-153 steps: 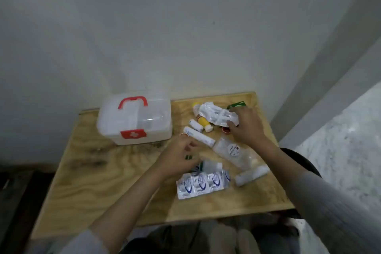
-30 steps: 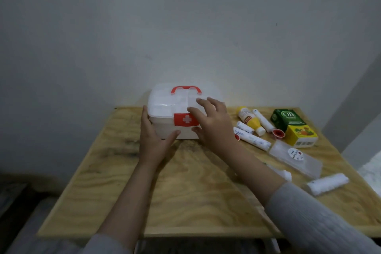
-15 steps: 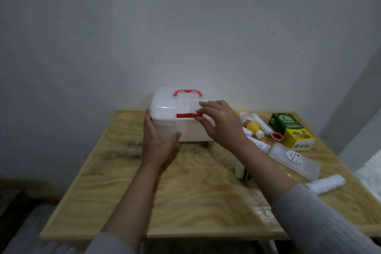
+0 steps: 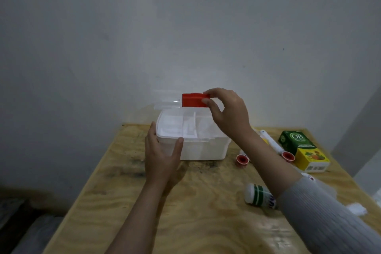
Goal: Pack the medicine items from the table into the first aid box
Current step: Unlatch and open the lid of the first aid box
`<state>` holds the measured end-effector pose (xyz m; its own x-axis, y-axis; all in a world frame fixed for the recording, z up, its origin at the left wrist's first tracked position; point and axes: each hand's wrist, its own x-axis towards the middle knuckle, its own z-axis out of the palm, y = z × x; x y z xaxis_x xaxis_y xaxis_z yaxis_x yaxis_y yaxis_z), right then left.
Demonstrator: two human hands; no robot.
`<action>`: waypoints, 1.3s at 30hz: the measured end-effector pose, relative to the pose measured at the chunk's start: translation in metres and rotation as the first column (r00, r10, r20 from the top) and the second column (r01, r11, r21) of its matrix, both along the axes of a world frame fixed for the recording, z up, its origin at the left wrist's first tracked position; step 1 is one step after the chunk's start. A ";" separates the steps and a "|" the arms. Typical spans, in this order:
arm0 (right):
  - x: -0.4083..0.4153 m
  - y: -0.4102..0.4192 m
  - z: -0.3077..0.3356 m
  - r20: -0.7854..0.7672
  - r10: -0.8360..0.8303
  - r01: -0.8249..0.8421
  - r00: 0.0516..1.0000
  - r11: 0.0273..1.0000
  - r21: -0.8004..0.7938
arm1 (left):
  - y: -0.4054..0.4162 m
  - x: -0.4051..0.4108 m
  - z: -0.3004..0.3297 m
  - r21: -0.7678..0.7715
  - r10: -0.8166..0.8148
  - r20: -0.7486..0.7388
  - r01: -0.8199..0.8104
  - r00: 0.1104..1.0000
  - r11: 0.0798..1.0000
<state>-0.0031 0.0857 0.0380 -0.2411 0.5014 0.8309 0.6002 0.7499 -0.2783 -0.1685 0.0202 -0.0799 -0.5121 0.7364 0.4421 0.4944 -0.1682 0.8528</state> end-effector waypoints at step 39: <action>0.047 0.026 0.048 0.176 -0.014 0.073 0.984 0.939 -0.337 | 0.006 -0.009 -0.002 0.145 0.025 -0.016 -0.023 1.000 0.989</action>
<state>0.0437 0.1113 0.0862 -0.3339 0.7606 0.5568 0.6906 0.5995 -0.4047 -0.1775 0.0262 -0.0821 -0.5202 0.6513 0.5525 0.5146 -0.2773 0.8114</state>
